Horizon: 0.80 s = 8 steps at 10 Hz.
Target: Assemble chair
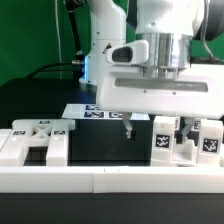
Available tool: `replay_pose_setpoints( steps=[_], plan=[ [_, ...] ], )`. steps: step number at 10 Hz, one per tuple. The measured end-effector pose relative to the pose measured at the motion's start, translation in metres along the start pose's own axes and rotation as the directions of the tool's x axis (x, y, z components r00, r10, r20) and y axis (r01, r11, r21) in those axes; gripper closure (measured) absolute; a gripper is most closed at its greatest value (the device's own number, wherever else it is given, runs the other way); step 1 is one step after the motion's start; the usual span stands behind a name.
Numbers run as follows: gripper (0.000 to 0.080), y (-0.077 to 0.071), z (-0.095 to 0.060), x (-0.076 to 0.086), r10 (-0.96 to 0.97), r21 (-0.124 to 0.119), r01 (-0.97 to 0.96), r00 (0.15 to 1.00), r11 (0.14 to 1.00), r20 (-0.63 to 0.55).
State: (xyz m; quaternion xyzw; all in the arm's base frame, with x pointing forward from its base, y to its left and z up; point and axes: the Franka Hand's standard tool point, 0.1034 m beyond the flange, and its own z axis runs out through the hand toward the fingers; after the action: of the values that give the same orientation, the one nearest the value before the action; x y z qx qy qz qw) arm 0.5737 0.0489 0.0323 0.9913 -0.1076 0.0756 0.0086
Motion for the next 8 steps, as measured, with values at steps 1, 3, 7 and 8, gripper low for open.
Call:
replay_pose_setpoints(
  steps=[1, 3, 7, 8],
  plan=[
    [0.0151, -0.001, 0.007, -0.004, -0.006, -0.004, 0.006, 1.0, 1.0, 0.001],
    [0.0151, -0.002, 0.015, -0.007, -0.012, -0.011, 0.012, 1.0, 1.0, 0.01],
    [0.0279, -0.001, 0.023, -0.009, -0.014, -0.017, 0.014, 1.0, 1.0, 0.019],
    [0.0417, -0.001, 0.023, -0.009, -0.014, -0.017, 0.015, 1.0, 1.0, 0.019]
  ],
)
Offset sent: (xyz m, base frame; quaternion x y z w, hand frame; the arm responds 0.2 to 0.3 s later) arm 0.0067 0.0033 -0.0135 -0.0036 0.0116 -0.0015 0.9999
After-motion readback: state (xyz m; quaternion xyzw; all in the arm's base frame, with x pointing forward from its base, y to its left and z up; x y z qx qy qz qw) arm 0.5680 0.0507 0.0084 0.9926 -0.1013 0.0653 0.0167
